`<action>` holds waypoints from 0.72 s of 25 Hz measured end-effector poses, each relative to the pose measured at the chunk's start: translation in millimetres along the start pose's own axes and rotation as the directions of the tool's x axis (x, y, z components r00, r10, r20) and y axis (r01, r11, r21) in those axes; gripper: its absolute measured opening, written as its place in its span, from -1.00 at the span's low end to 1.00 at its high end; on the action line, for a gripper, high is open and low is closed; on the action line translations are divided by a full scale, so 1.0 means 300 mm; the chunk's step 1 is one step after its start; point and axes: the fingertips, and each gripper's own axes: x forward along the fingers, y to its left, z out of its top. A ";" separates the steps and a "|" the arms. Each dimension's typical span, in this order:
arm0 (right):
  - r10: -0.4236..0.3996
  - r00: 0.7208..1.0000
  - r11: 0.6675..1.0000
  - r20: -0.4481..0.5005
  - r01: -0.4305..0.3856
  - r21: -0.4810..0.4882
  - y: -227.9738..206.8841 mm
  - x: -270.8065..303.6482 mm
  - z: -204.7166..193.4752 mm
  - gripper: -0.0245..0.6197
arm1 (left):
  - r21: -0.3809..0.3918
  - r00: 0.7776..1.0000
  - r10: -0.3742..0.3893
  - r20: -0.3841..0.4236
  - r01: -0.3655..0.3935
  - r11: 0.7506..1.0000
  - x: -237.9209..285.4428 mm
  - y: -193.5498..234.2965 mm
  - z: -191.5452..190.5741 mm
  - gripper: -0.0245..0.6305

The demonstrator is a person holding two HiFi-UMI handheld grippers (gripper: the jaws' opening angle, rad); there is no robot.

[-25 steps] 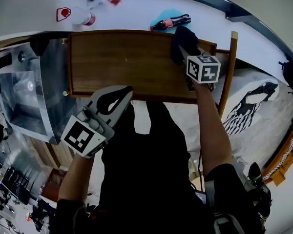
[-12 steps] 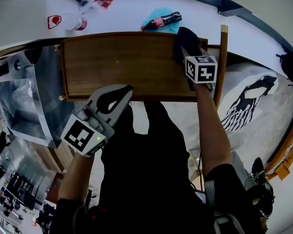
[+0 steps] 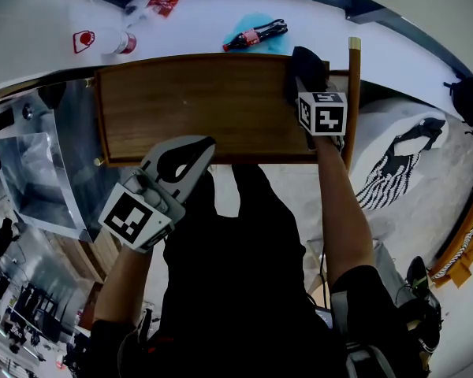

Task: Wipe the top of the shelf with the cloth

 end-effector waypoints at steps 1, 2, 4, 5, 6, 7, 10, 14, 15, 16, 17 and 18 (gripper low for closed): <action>-0.005 1.000 1.000 -0.001 0.005 -0.001 -0.003 -0.002 -0.002 -0.75 | 0.000 1.000 0.000 0.000 0.000 1.000 -0.002 0.001 0.002 -0.86; -0.007 1.000 1.000 -0.002 0.007 0.002 -0.004 -0.004 -0.003 -0.75 | 0.001 1.000 0.000 0.001 0.000 1.000 -0.006 0.002 0.004 -0.86; -0.007 1.000 1.000 -0.001 0.007 0.008 -0.001 -0.010 -0.002 -0.75 | 0.002 1.000 0.001 0.002 -0.001 1.000 -0.018 0.004 0.005 -0.86; -0.007 1.000 1.000 0.001 0.007 0.009 0.003 -0.015 0.000 -0.75 | 0.001 1.000 0.001 0.003 -0.001 1.000 -0.025 0.006 0.005 -0.86; -0.006 1.000 1.000 0.003 0.006 0.008 0.009 -0.020 0.002 -0.75 | -0.002 1.000 0.001 0.005 -0.001 1.000 -0.033 0.008 0.005 -0.86; -0.005 1.000 1.000 0.007 0.005 0.005 0.017 -0.025 0.006 -0.75 | -0.006 1.000 0.001 0.008 -0.001 1.000 -0.041 0.011 0.005 -0.86; 0.004 1.000 1.000 0.021 -0.004 -0.001 0.055 -0.043 0.026 -0.75 | -0.012 1.000 0.004 0.020 -0.004 1.000 -0.076 0.024 0.008 -0.86; 0.035 0.999 0.999 0.040 -0.035 -0.006 0.144 -0.059 0.058 -0.75 | -0.008 0.999 0.015 0.030 -0.014 1.000 -0.146 0.046 0.006 -0.86; 0.043 0.998 0.999 0.044 -0.042 -0.010 0.173 -0.062 0.066 -0.75 | -0.007 0.999 0.019 0.032 -0.019 1.000 -0.168 0.054 0.005 -0.86; 0.051 0.998 0.999 0.048 -0.051 -0.014 0.205 -0.063 0.076 -0.75 | -0.006 0.999 0.025 0.035 -0.025 1.000 -0.193 0.064 0.005 -0.86; 0.062 0.997 0.998 0.053 -0.061 -0.018 0.239 -0.063 0.087 -0.75 | -0.005 0.999 0.033 0.037 -0.032 0.999 -0.218 0.076 0.005 -0.86; 0.074 0.996 0.997 0.058 -0.073 -0.020 0.277 -0.062 0.098 -0.75 | -0.004 0.998 0.041 0.039 -0.041 0.999 -0.246 0.089 0.004 -0.86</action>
